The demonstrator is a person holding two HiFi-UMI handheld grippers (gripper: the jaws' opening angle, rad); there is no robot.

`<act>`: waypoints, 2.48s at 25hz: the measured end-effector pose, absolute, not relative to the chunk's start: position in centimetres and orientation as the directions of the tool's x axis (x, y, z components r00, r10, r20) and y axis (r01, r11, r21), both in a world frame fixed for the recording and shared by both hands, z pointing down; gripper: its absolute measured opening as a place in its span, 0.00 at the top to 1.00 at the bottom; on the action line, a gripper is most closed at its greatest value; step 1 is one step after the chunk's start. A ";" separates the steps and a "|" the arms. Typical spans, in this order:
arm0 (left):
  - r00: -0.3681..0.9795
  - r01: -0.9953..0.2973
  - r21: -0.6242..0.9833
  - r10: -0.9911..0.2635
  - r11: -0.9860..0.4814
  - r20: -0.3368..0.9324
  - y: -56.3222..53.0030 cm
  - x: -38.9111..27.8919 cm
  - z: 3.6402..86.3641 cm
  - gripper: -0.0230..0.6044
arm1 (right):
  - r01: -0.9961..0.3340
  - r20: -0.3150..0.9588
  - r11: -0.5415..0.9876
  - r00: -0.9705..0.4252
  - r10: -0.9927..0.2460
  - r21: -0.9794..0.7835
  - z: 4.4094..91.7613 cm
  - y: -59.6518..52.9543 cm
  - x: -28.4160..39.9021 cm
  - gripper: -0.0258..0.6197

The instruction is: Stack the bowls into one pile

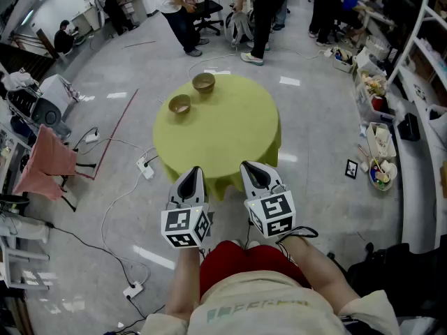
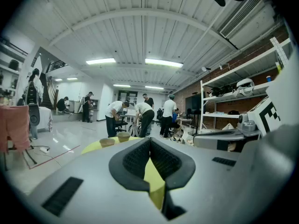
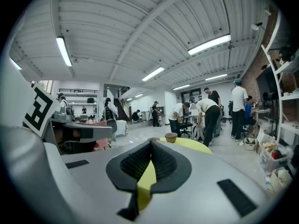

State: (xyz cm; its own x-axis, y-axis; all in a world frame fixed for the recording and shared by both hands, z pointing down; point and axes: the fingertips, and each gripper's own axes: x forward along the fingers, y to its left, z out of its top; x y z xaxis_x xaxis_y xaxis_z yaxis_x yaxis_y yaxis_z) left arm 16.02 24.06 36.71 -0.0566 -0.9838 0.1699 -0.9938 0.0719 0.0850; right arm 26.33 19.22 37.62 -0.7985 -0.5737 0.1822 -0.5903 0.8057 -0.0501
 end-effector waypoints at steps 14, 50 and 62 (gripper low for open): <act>-0.089 -0.991 0.081 -0.984 0.102 0.155 24.7 15.0 36.1 0.93 | -0.633 0.214 0.764 -0.768 -0.603 -0.121 38.2 18.1 27.8 0.90; -0.154 -0.976 0.116 -0.963 0.183 0.222 11.7 -1.9 40.0 0.93 | -0.634 0.297 0.766 -0.756 -0.584 -0.107 41.5 5.1 12.4 0.90; -0.123 -0.980 0.119 -0.959 0.157 0.253 4.5 -12.0 40.7 0.93 | -0.630 0.336 0.769 -0.751 -0.569 -0.106 42.1 -1.3 1.4 0.90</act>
State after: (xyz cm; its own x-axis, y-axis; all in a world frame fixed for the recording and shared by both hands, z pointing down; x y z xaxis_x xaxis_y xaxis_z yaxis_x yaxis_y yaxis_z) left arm -11.97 4.51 40.68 -0.1233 -0.9595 0.2534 -0.9803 0.1575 0.1192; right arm 1.38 -1.31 42.13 -0.7508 -0.5685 0.3363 -0.6300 0.7694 -0.1058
